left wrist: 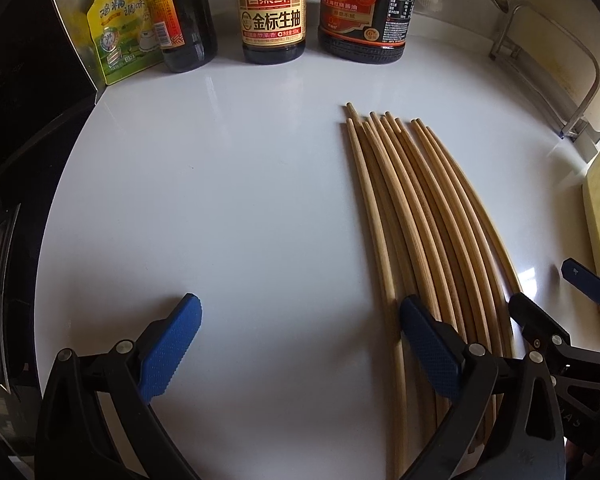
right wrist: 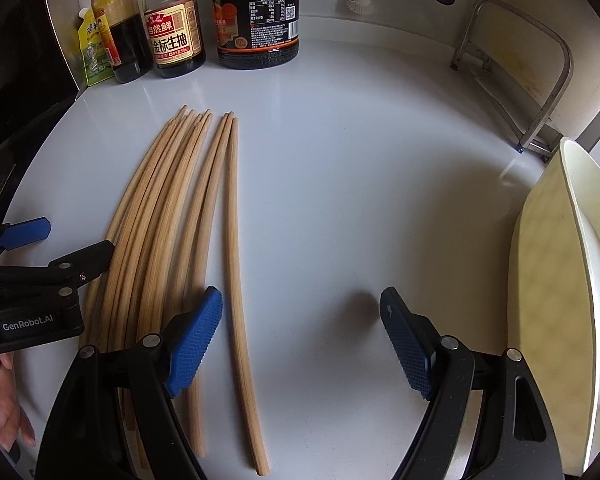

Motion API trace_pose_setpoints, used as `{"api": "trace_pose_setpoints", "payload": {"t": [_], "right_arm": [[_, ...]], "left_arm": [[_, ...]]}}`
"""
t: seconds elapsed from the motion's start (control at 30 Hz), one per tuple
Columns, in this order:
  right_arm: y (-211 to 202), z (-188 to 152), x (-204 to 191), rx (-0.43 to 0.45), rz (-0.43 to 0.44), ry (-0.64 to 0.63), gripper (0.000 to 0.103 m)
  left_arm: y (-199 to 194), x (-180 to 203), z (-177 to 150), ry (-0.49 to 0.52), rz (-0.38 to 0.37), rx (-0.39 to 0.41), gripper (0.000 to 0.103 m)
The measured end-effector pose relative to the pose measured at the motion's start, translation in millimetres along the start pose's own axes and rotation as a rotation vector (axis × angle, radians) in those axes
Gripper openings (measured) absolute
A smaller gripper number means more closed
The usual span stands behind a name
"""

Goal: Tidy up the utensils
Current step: 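Lower the left gripper onto one wooden chopstick and close while the right gripper grasps another, then lift the held chopstick with the left gripper toward the white basin while the right gripper carries its own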

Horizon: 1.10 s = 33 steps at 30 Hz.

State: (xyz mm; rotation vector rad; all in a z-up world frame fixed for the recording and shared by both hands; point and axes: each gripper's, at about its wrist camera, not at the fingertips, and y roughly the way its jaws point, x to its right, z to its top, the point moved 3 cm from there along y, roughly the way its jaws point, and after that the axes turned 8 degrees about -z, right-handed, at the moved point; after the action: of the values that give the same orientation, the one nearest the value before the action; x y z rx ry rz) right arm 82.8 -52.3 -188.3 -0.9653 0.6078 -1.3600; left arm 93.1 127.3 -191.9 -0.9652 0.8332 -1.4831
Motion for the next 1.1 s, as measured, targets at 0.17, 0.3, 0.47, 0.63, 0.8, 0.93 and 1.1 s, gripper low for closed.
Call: {"api": "trace_pose_setpoints", "payload": {"t": [0.17, 0.3, 0.47, 0.63, 0.8, 0.93, 1.1], "right_arm": [[-0.1, 1.7, -5.2, 0.032, 0.002, -0.032, 0.076], [-1.7, 0.5, -8.9, 0.022, 0.054, -0.028, 0.059], [-5.8, 1.1, -19.8, 0.02, 0.079, -0.074, 0.037], [-6.4, 2.3, -20.0, 0.005, 0.076, -0.075, 0.007], [-11.2, 0.0, -6.7, -0.022, 0.115, 0.016, 0.006], [-27.1, 0.0, 3.3, -0.017, 0.144, 0.076, 0.006], [-52.9, -2.6, 14.4, -0.002, 0.182, 0.136, 0.006]], "left_arm": [[-1.2, 3.0, 2.7, 0.02, -0.008, 0.022, 0.088], [-6.6, 12.9, 3.2, 0.05, -0.025, 0.046, 0.054], [-8.5, 25.7, 1.5, 0.084, -0.059, 0.044, 0.008], [-8.5, 23.1, 1.3, 0.081, -0.089, 0.024, 0.007], [-12.0, 15.7, 0.3, 0.057, -0.102, -0.003, 0.007], [-27.6, 12.9, 0.7, 0.059, -0.103, 0.007, 0.007], [-49.5, 22.2, 5.9, 0.082, -0.118, 0.017, 0.007]]}}
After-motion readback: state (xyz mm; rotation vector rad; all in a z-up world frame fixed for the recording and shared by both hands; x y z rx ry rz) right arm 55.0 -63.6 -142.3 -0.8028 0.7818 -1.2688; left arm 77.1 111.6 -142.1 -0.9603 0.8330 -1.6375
